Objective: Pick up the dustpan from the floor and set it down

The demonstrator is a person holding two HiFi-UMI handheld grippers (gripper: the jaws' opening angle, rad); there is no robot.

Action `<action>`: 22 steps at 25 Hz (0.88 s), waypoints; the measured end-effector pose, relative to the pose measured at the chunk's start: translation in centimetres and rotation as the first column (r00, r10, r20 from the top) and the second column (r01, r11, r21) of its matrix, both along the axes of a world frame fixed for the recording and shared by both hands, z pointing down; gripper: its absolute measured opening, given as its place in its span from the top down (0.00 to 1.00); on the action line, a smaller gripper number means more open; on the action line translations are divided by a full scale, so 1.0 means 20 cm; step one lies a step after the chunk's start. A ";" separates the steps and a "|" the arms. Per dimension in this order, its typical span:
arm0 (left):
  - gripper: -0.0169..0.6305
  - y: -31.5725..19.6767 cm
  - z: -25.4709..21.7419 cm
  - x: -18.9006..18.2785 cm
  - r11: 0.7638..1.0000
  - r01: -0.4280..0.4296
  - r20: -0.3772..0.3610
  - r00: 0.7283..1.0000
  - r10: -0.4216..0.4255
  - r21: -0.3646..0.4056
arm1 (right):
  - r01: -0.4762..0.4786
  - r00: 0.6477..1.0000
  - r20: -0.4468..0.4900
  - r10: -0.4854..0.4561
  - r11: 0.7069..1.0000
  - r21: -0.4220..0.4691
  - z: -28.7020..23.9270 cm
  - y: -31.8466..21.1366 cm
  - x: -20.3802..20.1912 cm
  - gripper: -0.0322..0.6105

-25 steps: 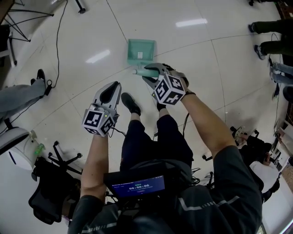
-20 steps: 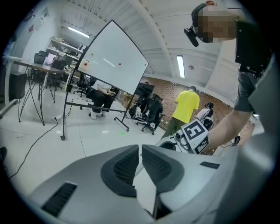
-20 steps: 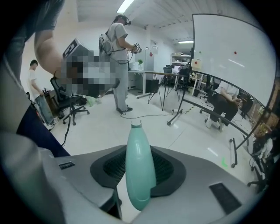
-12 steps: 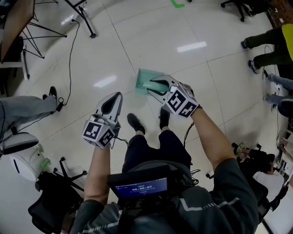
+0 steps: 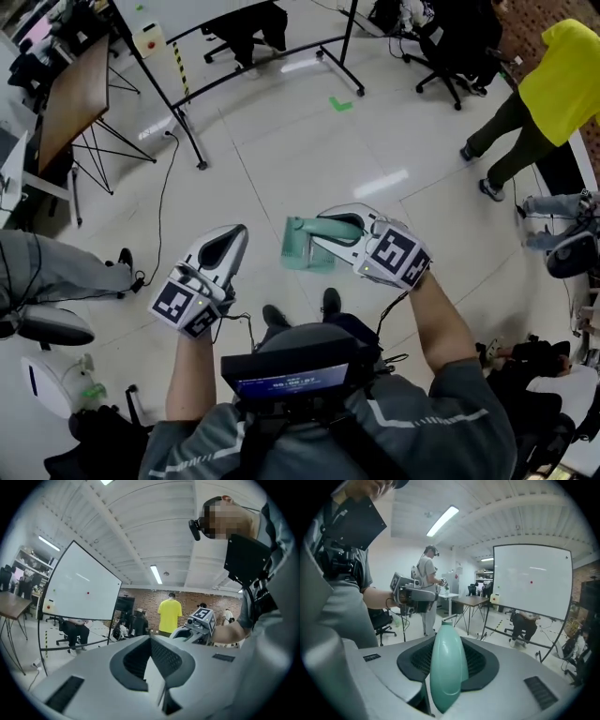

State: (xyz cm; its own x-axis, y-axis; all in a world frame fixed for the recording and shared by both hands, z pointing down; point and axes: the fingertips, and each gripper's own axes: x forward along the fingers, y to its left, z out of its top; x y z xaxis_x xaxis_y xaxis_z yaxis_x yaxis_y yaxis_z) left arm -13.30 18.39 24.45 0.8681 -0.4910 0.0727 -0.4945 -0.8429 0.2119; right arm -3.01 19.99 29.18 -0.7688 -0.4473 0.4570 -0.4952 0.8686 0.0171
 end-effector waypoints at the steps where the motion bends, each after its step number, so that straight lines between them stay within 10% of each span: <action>1: 0.94 0.05 -0.05 0.01 1.000 -0.006 -0.004 1.000 0.006 -0.021 | -0.008 1.000 0.013 0.008 1.000 0.020 -0.08 0.04 0.01 0.72; 22: 0.94 0.34 -0.37 0.13 0.997 -0.020 -0.032 0.999 0.022 0.076 | -0.040 0.999 0.042 0.034 0.989 0.144 -0.47 0.23 0.12 0.73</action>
State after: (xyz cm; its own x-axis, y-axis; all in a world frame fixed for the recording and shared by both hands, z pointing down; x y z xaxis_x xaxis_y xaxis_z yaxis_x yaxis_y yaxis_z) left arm -10.62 25.25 17.00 0.8795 -0.4758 0.0078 -0.4706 -0.8672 0.1630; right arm -0.54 24.56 19.80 -0.7665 -0.5349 0.3554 -0.5297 0.8395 0.1212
